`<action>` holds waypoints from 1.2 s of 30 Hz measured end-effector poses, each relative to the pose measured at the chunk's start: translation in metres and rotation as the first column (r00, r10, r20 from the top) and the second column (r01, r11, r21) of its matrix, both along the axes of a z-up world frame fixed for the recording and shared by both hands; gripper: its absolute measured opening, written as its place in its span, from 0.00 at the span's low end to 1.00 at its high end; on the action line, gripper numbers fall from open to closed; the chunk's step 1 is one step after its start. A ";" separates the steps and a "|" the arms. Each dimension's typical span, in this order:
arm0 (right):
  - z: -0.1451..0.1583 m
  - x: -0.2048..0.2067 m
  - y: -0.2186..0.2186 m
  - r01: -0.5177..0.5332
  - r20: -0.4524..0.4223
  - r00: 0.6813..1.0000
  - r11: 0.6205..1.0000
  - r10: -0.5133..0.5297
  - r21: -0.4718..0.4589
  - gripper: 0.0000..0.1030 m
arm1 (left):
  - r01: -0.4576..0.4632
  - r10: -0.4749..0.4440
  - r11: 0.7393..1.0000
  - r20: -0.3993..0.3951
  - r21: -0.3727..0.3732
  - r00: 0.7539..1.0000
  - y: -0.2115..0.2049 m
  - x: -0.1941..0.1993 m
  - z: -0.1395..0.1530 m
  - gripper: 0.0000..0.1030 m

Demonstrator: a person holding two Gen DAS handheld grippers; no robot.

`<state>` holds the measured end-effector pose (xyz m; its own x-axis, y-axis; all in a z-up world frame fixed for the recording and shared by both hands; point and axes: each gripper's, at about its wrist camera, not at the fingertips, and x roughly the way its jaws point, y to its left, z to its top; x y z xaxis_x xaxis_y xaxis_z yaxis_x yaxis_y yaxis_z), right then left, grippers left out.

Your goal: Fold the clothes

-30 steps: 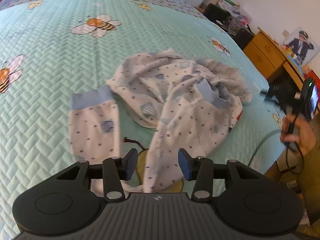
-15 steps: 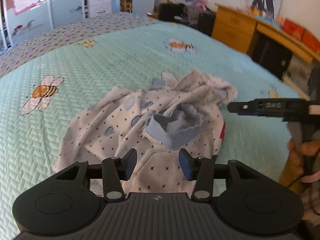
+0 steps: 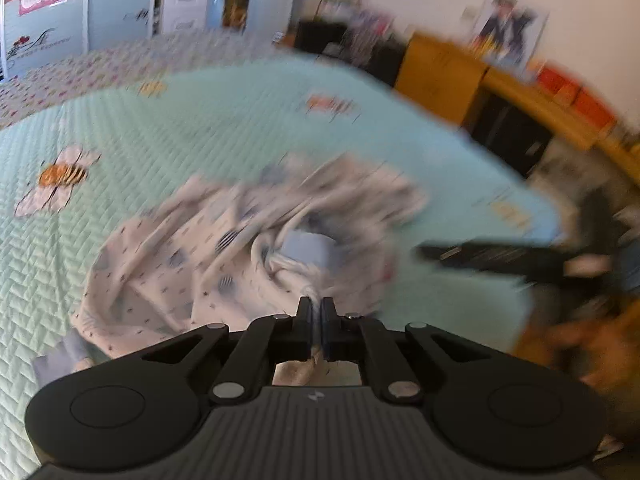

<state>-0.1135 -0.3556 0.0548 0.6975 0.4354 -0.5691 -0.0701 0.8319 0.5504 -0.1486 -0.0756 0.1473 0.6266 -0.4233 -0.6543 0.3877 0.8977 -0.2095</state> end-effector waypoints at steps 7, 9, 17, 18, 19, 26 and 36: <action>0.006 -0.002 0.009 -0.020 0.013 1.000 1.000 0.020 0.015 0.53 | -0.005 0.005 1.000 -0.038 0.002 0.999 0.017 -0.031 0.002 0.03; 0.009 0.000 0.012 -0.035 0.027 0.999 0.999 0.036 -0.024 0.53 | -0.054 0.055 0.999 -0.067 0.004 0.996 0.028 -0.034 -0.006 0.03; 0.023 0.020 0.051 -0.224 0.187 0.921 0.856 0.343 -0.466 0.54 | -0.202 0.200 0.979 -0.068 -0.012 0.977 0.060 -0.031 -0.005 0.03; 0.025 0.022 0.057 -0.243 0.194 0.900 0.817 0.391 -0.522 0.54 | -0.211 0.210 0.977 -0.068 -0.009 0.975 0.061 -0.031 -0.005 0.03; 0.024 0.023 0.065 -0.269 0.187 0.877 0.775 0.443 -0.572 0.54 | -0.221 0.221 0.975 -0.069 -0.006 0.973 0.063 -0.030 -0.005 0.03; 0.012 0.028 0.095 -0.310 0.132 0.779 0.559 0.613 -0.769 0.54 | -0.333 0.332 0.942 -0.030 -0.036 0.943 0.095 -0.030 0.011 0.03; 0.011 0.047 0.113 -0.363 0.113 0.721 0.512 0.684 -0.779 0.59 | -0.343 0.342 0.939 -0.057 -0.008 0.938 0.115 -0.037 0.004 0.02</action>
